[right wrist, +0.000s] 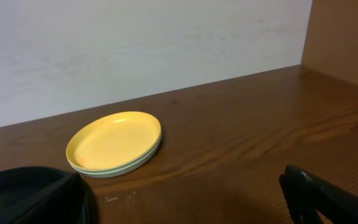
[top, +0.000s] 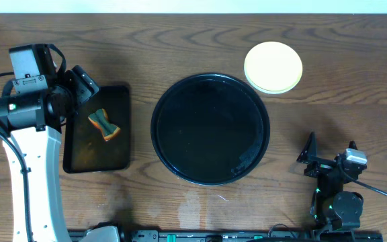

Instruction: Clean dirty plates on tray and stack at the side

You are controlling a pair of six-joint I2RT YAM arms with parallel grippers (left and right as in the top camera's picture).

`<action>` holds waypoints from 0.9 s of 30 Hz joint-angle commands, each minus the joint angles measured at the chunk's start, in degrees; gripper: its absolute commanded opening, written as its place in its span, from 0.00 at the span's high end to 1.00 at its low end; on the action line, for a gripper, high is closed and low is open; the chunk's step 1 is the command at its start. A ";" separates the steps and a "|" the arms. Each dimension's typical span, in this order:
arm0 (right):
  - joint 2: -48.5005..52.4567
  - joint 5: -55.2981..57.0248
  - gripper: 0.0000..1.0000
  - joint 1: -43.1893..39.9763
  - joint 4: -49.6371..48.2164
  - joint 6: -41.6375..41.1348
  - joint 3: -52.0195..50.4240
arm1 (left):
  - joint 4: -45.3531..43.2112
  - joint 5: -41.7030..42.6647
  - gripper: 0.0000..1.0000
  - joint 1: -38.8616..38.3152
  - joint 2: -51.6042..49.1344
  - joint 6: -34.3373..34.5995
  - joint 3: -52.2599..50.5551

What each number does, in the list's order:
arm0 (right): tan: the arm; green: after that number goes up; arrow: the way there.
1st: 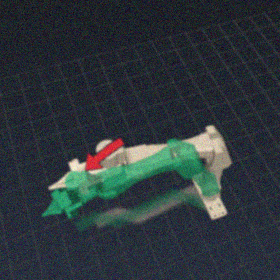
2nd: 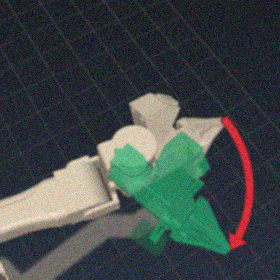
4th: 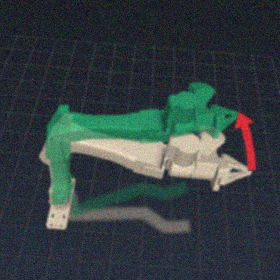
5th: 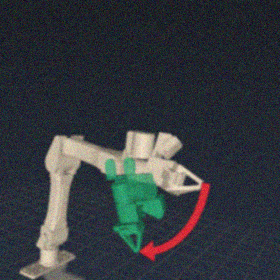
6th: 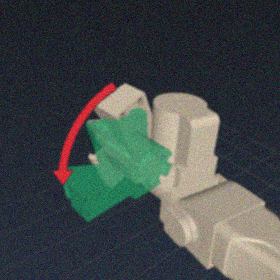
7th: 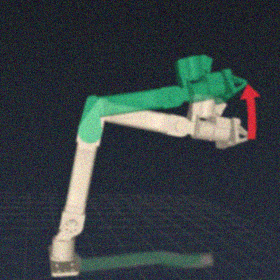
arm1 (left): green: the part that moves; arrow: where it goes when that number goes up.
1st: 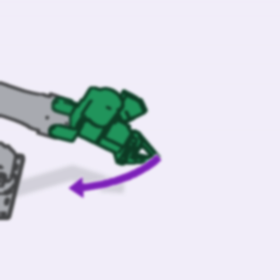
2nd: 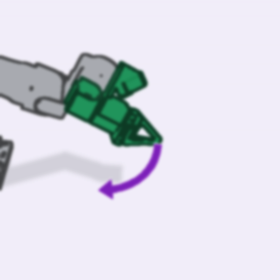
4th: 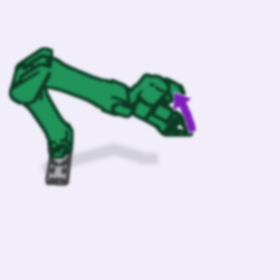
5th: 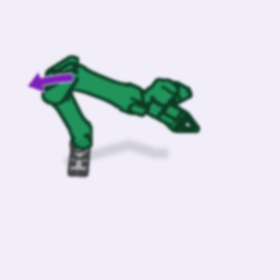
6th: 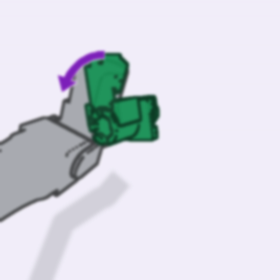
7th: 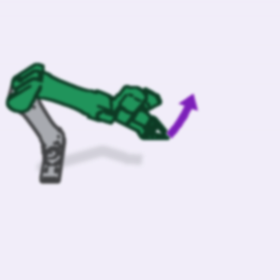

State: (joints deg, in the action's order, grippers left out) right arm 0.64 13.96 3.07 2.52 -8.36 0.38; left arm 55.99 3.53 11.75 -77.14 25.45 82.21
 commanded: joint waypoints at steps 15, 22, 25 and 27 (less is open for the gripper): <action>-0.37 0.61 0.01 -0.26 0.26 1.79 -0.07 | 0.13 -0.09 0.14 0.09 0.00 -0.35 -0.02; -0.37 0.61 0.01 -0.26 0.26 1.79 -0.07 | 0.39 -0.09 0.14 0.09 0.00 -0.35 -0.02; -0.37 0.59 0.01 -0.26 0.26 1.79 -0.07 | 0.39 -0.04 0.14 0.07 0.00 -0.09 -0.02; -0.37 0.61 0.01 -0.26 0.26 1.79 -0.07 | 0.26 0.31 0.14 0.07 0.00 1.90 -0.02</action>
State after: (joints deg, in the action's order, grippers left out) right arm 0.64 13.98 3.07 2.52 -7.14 0.38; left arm 56.18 3.55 11.75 -77.14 25.69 82.21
